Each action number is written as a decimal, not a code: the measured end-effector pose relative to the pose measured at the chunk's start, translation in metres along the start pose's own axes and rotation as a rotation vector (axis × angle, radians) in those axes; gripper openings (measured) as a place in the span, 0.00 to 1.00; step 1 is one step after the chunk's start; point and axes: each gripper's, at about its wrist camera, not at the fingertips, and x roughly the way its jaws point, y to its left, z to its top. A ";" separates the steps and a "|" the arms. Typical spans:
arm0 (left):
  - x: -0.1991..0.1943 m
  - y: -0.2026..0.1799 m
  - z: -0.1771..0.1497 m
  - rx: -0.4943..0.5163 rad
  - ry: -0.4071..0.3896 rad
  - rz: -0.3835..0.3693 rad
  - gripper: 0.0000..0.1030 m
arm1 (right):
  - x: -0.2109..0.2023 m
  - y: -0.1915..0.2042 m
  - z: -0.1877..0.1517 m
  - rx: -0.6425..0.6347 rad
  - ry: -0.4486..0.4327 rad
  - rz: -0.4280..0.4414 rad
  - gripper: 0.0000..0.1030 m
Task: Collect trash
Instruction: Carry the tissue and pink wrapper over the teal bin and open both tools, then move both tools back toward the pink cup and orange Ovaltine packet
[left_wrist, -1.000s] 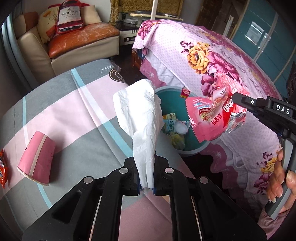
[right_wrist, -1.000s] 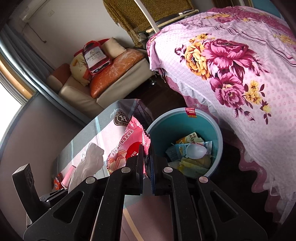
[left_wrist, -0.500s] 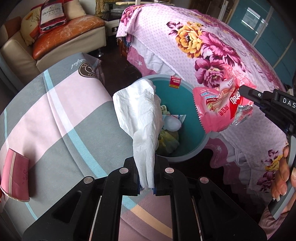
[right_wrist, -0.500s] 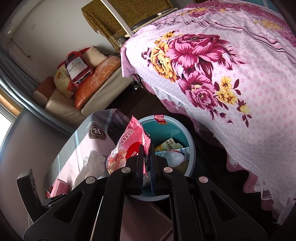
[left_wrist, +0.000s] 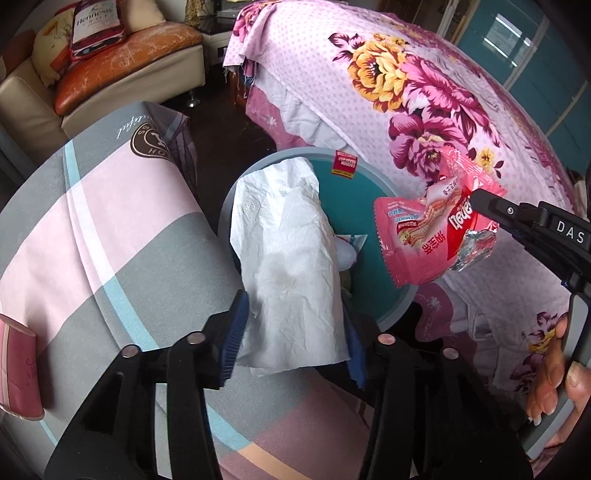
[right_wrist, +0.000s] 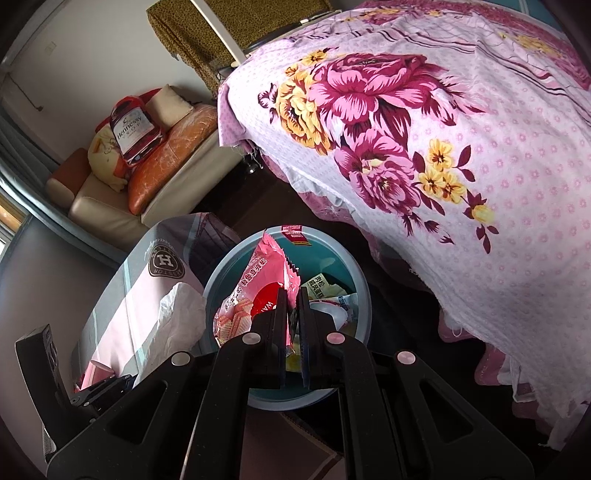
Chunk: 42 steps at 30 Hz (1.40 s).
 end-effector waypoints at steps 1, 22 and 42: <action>-0.002 0.001 0.000 -0.003 -0.022 0.014 0.82 | 0.002 0.001 0.000 -0.002 0.003 -0.002 0.06; -0.011 0.048 -0.021 -0.112 -0.002 -0.013 0.91 | 0.035 0.040 -0.011 -0.041 0.099 -0.041 0.60; -0.092 0.122 -0.071 -0.258 -0.126 -0.006 0.93 | 0.013 0.125 -0.054 -0.122 0.178 0.013 0.73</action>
